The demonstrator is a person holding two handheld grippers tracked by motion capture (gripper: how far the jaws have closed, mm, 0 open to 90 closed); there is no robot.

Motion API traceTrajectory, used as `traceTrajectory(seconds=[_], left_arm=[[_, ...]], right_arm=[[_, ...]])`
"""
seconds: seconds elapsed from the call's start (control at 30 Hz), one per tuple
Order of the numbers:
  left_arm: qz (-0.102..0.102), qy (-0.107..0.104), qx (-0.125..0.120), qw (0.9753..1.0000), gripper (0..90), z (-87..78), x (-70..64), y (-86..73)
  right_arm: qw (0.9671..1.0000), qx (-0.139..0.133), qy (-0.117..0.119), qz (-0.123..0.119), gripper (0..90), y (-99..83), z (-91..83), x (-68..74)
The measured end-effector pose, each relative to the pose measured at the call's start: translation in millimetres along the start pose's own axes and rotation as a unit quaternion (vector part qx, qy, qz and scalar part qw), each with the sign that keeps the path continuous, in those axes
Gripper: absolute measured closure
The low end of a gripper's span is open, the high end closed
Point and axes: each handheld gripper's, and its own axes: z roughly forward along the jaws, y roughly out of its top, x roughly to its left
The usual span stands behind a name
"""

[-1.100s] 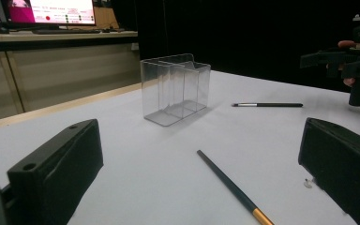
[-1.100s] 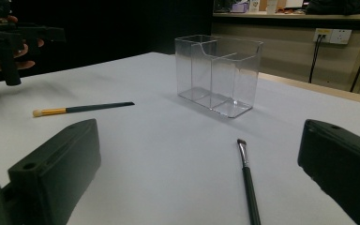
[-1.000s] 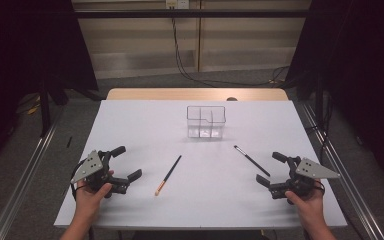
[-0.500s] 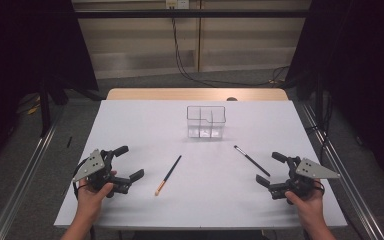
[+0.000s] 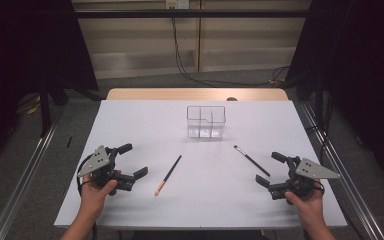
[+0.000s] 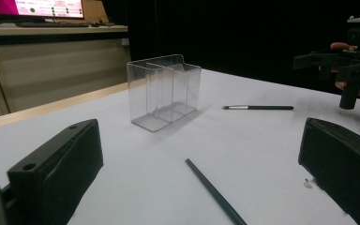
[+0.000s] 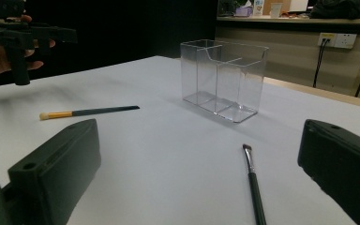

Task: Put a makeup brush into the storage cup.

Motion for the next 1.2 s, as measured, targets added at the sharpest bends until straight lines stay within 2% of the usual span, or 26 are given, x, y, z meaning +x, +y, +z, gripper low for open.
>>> traceTrajectory(seconds=[0.17, 0.27, 0.3, 0.43, 0.6, 0.67, 0.7, 0.77, 0.97, 1.03, 1.07, 1.1, 1.2], left_arm=[[0.004, 0.000, 0.017, 0.9998, 0.0, 6.1, -1.1, 5.1], [-0.007, 0.001, 0.029, 0.9996, 0.0, 11.5, -0.3, 8.6], [-0.012, 0.002, 0.044, 0.9990, 0.0, 14.9, 0.3, 10.5], [-0.016, 0.004, 0.061, 0.9980, 0.0, 22.2, 0.1, 13.5], [-0.019, 0.006, 0.093, 0.9955, 0.0, 31.0, 0.8, 15.5], [-0.020, 0.006, 0.098, 0.9950, 0.0, 32.7, 0.8, 15.8], [-0.025, 0.001, 0.107, 0.9940, 0.0, 36.1, 1.0, 16.3], [-0.025, 0.004, 0.111, 0.9935, 0.0, 37.6, 0.7, 16.5], [-0.038, 0.006, 0.141, 0.9893, 0.0, 47.5, 0.8, 18.5], [-0.036, 0.005, 0.145, 0.9887, 0.0, 49.0, 0.4, 19.0], [-0.032, 0.004, 0.157, 0.9871, 0.0, 52.9, -0.8, 20.0], [-0.032, 0.004, 0.157, 0.9871, 0.0, 52.9, -0.8, 20.0], [-0.031, 0.004, 0.184, 0.9825, 0.0, 59.4, -2.8, 20.7]], right_arm=[[1.0000, 0.000, 0.001, 0.000, 0.0, 0.0, -0.8, -0.7], [1.0000, 0.001, 0.001, 0.000, 0.0, 0.3, -1.0, -0.3], [1.0000, 0.001, 0.001, -0.001, 0.0, 0.7, -1.1, 0.1], [1.0000, 0.002, 0.003, -0.002, 0.0, 0.6, -1.0, 0.4], [1.0000, 0.003, 0.003, -0.002, 0.0, 0.6, -1.0, 0.2], [1.0000, 0.003, 0.003, -0.001, 0.0, 0.6, -0.9, 0.4], [1.0000, 0.002, 0.003, -0.005, 0.0, 0.8, -0.8, 0.5], [1.0000, 0.003, 0.003, -0.005, 0.0, 0.8, -0.8, 0.6], [1.0000, 0.005, 0.003, -0.004, 0.0, 0.6, -0.8, 0.6], [1.0000, 0.005, 0.003, -0.004, 0.0, 0.6, -0.8, 0.5], [1.0000, 0.006, 0.003, -0.006, 0.0, 0.5, -0.7, 0.6], [1.0000, 0.006, 0.003, -0.006, 0.0, 0.5, -0.7, 0.6], [1.0000, 0.006, 0.004, -0.005, 0.0, 0.5, -0.5, 0.8]])
